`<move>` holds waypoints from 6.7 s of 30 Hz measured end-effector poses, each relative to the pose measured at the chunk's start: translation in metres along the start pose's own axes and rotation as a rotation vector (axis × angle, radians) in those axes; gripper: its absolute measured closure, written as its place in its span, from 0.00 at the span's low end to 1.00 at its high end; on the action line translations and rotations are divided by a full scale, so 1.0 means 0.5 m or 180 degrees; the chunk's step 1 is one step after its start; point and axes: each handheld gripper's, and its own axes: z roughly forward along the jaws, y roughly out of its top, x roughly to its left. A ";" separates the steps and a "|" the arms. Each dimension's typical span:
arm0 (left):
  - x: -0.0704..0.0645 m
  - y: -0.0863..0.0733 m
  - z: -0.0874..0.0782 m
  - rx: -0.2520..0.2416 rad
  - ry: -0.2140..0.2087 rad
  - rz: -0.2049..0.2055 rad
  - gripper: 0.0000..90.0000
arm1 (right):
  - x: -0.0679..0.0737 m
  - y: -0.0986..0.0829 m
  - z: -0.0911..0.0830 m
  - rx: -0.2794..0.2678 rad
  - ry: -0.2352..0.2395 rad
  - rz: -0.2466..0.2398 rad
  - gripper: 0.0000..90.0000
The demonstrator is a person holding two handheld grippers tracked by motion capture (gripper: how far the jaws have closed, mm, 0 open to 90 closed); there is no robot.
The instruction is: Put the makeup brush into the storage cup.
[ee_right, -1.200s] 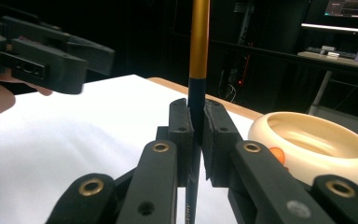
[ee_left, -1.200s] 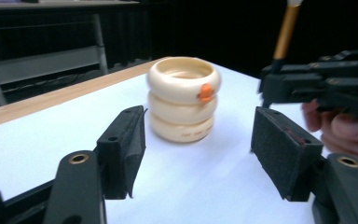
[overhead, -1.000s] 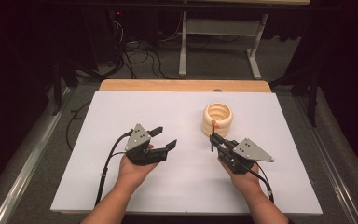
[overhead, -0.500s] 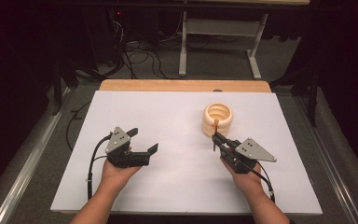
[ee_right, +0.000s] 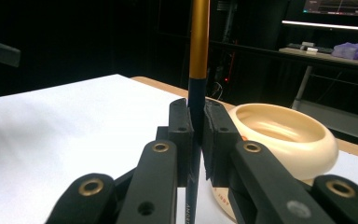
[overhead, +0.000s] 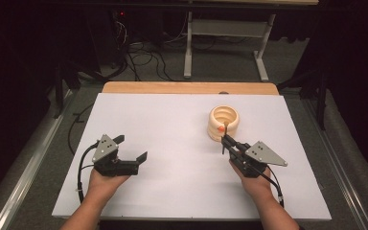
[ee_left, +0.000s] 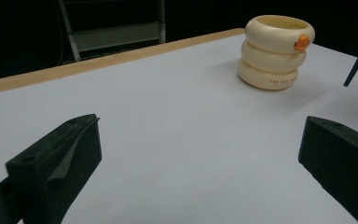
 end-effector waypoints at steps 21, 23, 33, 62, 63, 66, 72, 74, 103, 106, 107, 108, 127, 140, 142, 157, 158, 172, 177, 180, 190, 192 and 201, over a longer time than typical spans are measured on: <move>0.035 -0.039 -0.031 -0.0075 0.0034 -0.0175 0.00 | -0.057 0.001 -0.009 0.0039 -0.0302 0.0168 0.95; 0.036 -0.039 -0.033 -0.0073 -0.0001 -0.0231 0.00 | -0.062 0.002 -0.009 0.0048 -0.0328 0.0161 0.95; 0.031 -0.031 -0.040 -0.0107 -0.0004 -0.0099 0.00 | -0.082 0.011 -0.003 0.0144 -0.0473 0.0218 0.95; 0.027 -0.030 -0.050 -0.0122 0.0010 0.0010 0.00 | -0.099 0.124 0.058 0.0054 -0.0512 0.0296 0.95; 0.027 -0.030 -0.050 -0.0124 0.0007 0.0011 0.00 | -0.101 0.126 0.062 0.0042 -0.0507 0.0277 0.95; 0.027 -0.031 -0.051 -0.0114 -0.0014 0.0025 0.00 | -0.100 0.131 0.070 0.0033 -0.0520 0.0279 0.95; 0.026 -0.030 -0.052 -0.0128 -0.0034 0.0018 0.00 | -0.099 0.136 0.087 0.0033 -0.0530 0.0244 0.95; 0.026 -0.029 -0.053 -0.0128 -0.0054 0.0021 0.00 | -0.100 0.137 0.094 0.0043 -0.0534 0.0245 0.95; 0.027 -0.029 -0.052 -0.0128 -0.0094 0.0053 0.00 | -0.112 0.144 0.155 0.0160 -0.0595 0.0218 0.95; 0.028 -0.029 -0.053 -0.0135 -0.0093 0.0050 0.00 | -0.113 0.138 0.156 0.0211 -0.0596 0.0229 0.95; 0.028 -0.029 -0.053 -0.0135 -0.0093 0.0050 0.00 | -0.112 0.136 0.156 0.0205 -0.0583 0.0249 0.95; 0.028 -0.029 -0.054 -0.0137 -0.0090 0.0051 0.00 | -0.112 0.133 0.156 0.0209 -0.0574 0.0242 0.95; 0.028 -0.029 -0.053 -0.0156 -0.0088 0.0036 0.00 | -0.105 0.094 0.152 0.0334 -0.0575 0.0284 0.95; 0.030 -0.029 -0.054 -0.0167 -0.0088 0.0027 0.00 | -0.108 0.069 0.149 0.0430 -0.0596 0.0290 0.94; 0.030 -0.029 -0.054 -0.0161 -0.0093 0.0026 0.00 | -0.108 0.066 0.148 0.0457 -0.0603 0.0282 0.94; 0.031 -0.029 -0.054 -0.0161 -0.0090 0.0025 0.00 | -0.110 0.037 0.147 0.0555 -0.0591 0.0332 0.94; 0.031 -0.029 -0.054 -0.0161 -0.0090 0.0025 0.00 | -0.110 0.037 0.148 0.0561 -0.0597 0.0338 0.94; 0.032 -0.029 -0.055 -0.0165 -0.0085 0.0029 0.00 | -0.114 0.042 0.149 0.0566 -0.0578 0.0455 0.72; 0.031 -0.029 -0.055 -0.0164 -0.0087 0.0033 0.00 | -0.114 0.044 0.146 0.0608 -0.0574 0.0460 0.72; 0.031 -0.029 -0.055 -0.0164 -0.0086 0.0030 0.00 | -0.115 0.046 0.145 0.0608 -0.0568 0.0457 0.73; 0.032 -0.029 -0.056 -0.0165 -0.0086 0.0029 0.00 | -0.110 0.055 0.148 0.0623 -0.0515 0.0425 0.66; 0.032 -0.029 -0.056 -0.0162 -0.0089 0.0028 0.00 | -0.106 0.056 0.148 0.0619 -0.0470 0.0426 0.61; 0.032 -0.029 -0.056 -0.0164 -0.0093 0.0022 0.00 | -0.098 0.064 0.143 0.0652 -0.0354 0.0470 0.38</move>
